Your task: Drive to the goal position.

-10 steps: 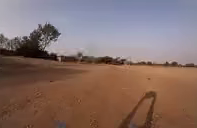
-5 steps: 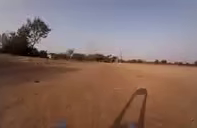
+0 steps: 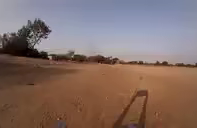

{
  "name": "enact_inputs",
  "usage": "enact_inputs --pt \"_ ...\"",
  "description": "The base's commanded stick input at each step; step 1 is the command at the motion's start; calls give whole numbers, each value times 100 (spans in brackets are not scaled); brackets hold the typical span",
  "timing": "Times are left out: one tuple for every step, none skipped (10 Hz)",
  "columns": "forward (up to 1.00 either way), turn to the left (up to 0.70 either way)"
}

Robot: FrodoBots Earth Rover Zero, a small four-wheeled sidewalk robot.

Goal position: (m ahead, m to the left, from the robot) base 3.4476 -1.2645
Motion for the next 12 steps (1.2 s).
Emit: enact_inputs --pt "64 0" --pt "64 0" --pt "64 0" --pt "63 0" --pt "63 0" --pt "63 0" --pt "63 0" --pt "63 0" --pt "63 0" --pt "63 0" --pt "63 0" --pt "63 0"
